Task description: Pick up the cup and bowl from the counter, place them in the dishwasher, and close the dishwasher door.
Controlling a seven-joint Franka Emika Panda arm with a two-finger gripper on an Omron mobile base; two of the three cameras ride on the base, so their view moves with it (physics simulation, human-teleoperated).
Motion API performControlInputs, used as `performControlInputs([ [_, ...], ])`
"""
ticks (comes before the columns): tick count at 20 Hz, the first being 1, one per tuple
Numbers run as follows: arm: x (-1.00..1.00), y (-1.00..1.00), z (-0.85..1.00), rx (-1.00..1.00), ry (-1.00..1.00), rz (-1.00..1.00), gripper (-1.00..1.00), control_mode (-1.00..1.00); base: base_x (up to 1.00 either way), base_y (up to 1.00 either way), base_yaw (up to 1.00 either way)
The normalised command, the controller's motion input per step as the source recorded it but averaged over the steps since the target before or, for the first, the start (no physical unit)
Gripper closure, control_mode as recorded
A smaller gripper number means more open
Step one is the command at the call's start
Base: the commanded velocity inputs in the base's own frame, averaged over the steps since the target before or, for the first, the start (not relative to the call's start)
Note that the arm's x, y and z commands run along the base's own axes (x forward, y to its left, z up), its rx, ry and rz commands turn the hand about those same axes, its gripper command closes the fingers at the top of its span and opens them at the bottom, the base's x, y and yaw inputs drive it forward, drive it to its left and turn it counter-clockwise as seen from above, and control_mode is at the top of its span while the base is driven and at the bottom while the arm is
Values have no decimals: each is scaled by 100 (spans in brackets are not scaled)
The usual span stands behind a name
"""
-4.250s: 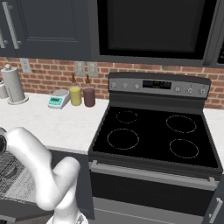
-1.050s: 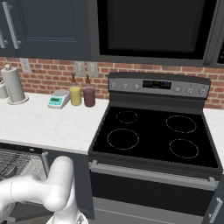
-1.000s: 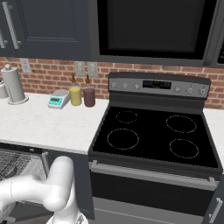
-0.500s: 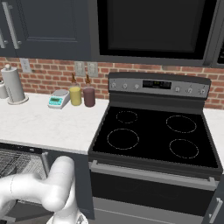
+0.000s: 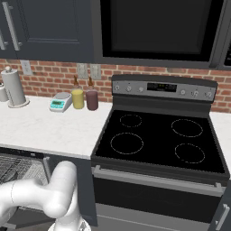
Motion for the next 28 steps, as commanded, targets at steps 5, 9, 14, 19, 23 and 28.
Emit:
performControlInputs([
  [5, 37, -25, -21, -2, -6, -7, -100, -100, 0, 0, 0],
  [9, 53, -55, -3, 0, -1, -12, -100, -100, 0, 0, 0],
  [14, 63, -46, 3, 0, 0, -10, -100, -100, 0, 0, 0],
  [19, 74, -48, 13, 2, 0, -9, -100, -100, 0, 0, 0],
  [23, 58, -37, 13, 1, 0, -8, -100, -100, 0, 0, 0],
  [28, 68, -36, 12, 1, 0, -7, -100, -100, 0, 0, 0],
])
